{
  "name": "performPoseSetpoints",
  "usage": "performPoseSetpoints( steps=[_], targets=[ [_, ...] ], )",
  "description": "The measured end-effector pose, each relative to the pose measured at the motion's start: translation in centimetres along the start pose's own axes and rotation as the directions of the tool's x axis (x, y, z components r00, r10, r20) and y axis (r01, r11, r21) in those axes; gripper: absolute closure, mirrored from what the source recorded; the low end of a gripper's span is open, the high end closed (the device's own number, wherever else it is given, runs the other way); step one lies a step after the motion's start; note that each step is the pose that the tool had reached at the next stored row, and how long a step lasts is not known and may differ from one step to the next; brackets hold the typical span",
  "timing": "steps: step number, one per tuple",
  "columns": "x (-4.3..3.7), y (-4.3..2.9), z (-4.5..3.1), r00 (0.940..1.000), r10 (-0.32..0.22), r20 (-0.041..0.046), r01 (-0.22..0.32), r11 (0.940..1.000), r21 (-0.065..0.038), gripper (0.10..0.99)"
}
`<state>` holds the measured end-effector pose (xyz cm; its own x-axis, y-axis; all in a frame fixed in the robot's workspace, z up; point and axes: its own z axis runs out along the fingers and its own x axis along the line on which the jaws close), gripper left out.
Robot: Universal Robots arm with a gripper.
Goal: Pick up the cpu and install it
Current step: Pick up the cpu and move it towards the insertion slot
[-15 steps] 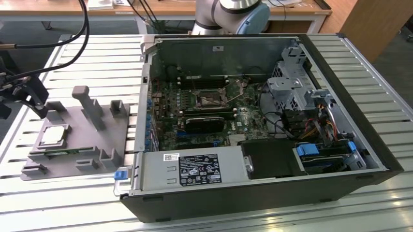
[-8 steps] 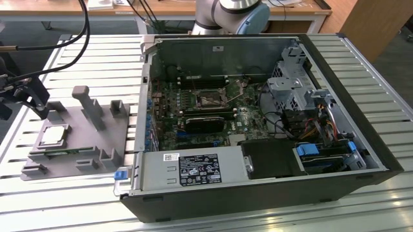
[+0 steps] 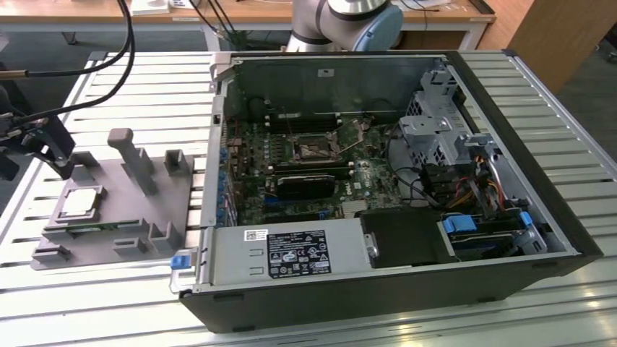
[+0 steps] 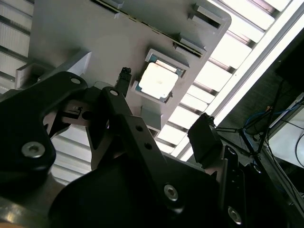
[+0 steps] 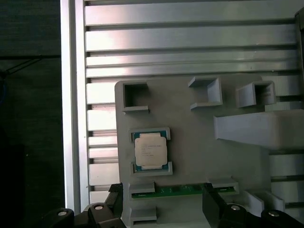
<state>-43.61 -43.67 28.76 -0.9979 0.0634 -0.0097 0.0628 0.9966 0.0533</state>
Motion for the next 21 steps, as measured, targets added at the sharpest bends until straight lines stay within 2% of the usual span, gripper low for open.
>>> performPoseSetpoints(
  steps=[1,2,21],
  targets=[
    [0.01,-0.05,1.04,1.0000,0.000,0.0000,0.000,1.0000,0.000,0.325],
    [0.01,-0.09,1.61,1.0000,0.000,0.0000,0.000,1.0000,0.000,0.325],
    [0.02,-0.11,2.07,1.0000,0.000,0.0000,0.000,1.0000,0.000,0.325]
  ],
)
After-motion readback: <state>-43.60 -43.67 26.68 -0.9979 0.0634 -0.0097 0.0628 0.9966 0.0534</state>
